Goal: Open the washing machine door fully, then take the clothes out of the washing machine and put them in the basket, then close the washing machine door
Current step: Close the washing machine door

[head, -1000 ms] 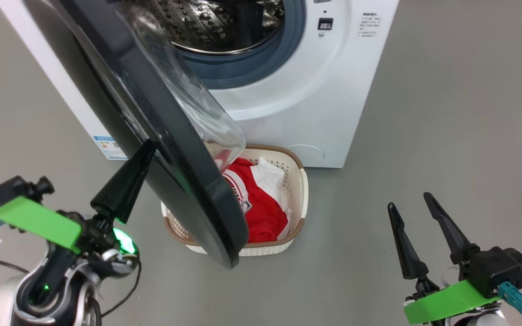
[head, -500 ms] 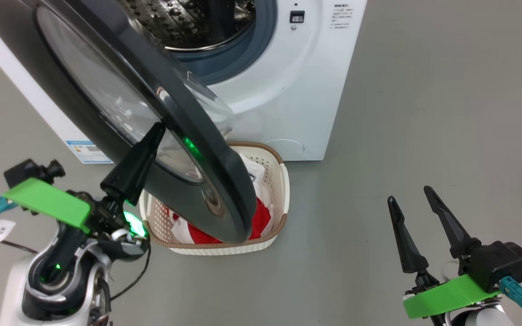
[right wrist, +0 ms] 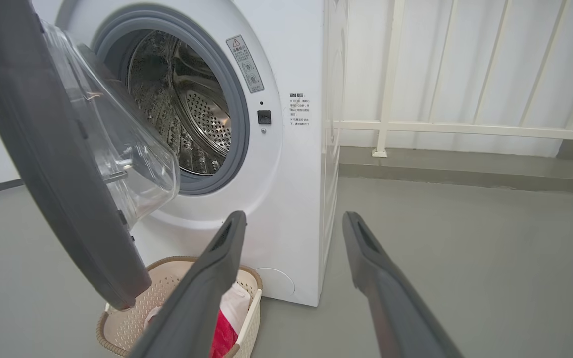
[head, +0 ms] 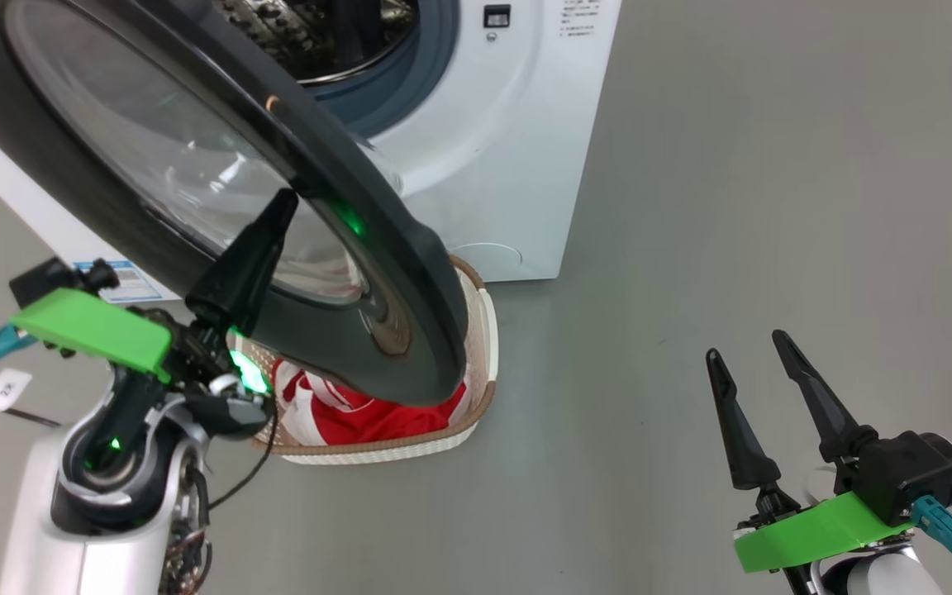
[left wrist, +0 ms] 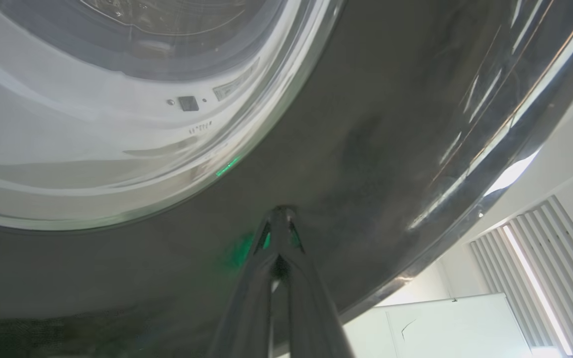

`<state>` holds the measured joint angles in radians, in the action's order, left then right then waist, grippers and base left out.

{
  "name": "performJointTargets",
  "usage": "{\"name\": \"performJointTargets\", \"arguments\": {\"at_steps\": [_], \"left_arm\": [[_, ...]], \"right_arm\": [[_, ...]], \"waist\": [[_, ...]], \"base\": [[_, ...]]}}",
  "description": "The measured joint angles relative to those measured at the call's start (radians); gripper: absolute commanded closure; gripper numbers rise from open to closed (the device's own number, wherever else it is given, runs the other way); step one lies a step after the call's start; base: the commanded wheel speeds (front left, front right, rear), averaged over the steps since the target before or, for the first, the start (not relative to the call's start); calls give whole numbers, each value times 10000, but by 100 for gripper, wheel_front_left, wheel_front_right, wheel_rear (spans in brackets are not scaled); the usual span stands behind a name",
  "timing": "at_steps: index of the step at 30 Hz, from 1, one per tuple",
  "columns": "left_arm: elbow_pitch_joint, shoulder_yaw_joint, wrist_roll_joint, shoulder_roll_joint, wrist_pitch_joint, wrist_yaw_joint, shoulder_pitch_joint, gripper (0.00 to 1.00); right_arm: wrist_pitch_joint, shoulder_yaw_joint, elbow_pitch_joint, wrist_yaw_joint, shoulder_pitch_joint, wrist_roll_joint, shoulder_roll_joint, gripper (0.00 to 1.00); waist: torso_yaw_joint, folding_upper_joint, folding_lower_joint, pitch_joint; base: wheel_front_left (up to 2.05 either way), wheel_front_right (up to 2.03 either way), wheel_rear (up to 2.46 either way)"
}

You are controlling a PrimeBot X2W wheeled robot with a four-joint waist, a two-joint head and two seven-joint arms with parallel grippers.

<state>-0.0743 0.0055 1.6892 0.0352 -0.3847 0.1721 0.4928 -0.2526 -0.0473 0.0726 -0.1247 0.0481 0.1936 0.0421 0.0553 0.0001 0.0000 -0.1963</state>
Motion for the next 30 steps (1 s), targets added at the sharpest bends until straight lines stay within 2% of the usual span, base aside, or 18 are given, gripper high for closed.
{"name": "performJointTargets", "arguments": {"at_steps": [30], "left_arm": [[-2704,8,54,-33,359,-773,2814,100]], "right_arm": [[-29,-328,17,0,247,462,-2,0]], "waist": [[996,0,0,-656]], "base": [[0,0,0]]}}
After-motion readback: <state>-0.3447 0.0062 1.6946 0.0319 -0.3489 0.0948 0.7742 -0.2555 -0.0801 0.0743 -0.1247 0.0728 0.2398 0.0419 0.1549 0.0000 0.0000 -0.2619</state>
